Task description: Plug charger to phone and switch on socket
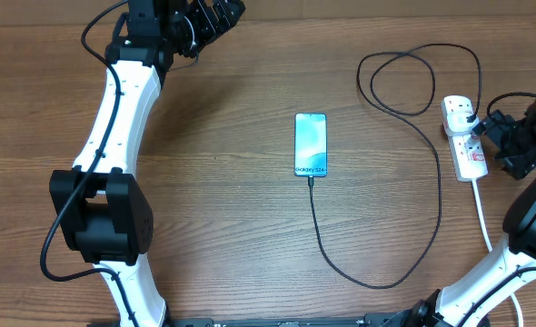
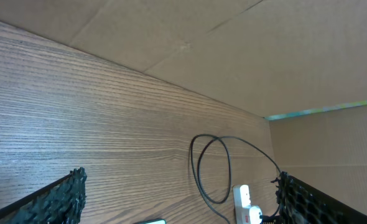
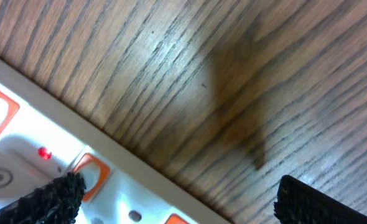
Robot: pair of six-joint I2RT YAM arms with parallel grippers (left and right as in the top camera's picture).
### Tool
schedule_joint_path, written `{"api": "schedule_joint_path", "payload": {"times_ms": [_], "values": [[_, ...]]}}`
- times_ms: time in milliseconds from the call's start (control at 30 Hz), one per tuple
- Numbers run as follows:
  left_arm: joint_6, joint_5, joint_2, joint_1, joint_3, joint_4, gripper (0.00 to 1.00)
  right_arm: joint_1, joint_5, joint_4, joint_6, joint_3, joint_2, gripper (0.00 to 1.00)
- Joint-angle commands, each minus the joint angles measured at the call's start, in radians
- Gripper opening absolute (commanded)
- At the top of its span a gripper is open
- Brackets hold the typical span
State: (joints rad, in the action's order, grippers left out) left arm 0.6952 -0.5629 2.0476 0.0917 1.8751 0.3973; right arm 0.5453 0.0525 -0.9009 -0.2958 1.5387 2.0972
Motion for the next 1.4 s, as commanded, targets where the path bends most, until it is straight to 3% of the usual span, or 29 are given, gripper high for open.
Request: {"api": "schedule_joint_path", "payload": {"times_ms": [0, 300, 367, 500, 600, 1367], "values": [[-0.023, 0.006, -0.013, 0.004, 0.006, -0.001, 1.00, -0.036, 0.039, -0.021, 0.015, -0.014, 0.006, 1.00], [-0.023, 0.006, -0.013, 0.004, 0.006, -0.001, 0.99, -0.028, -0.003, -0.042, 0.057, 0.006, 0.006, 1.00], [-0.023, 0.006, -0.013, 0.004, 0.006, -0.001, 1.00, -0.013, -0.016, -0.158, 0.069, 0.111, 0.004, 1.00], [-0.023, 0.006, -0.013, 0.004, 0.006, -0.001, 1.00, -0.048, 0.005, -0.317, 0.237, 0.266, 0.001, 1.00], [-0.023, 0.006, -0.013, 0.004, 0.006, -0.001, 1.00, -0.089, 0.001, -0.318, 0.344, 0.261, 0.002, 1.00], [-0.030, 0.047, -0.013, -0.001, 0.006, 0.002, 1.00, -0.098, 0.002, -0.222, 0.343, 0.261, 0.002, 1.00]]}}
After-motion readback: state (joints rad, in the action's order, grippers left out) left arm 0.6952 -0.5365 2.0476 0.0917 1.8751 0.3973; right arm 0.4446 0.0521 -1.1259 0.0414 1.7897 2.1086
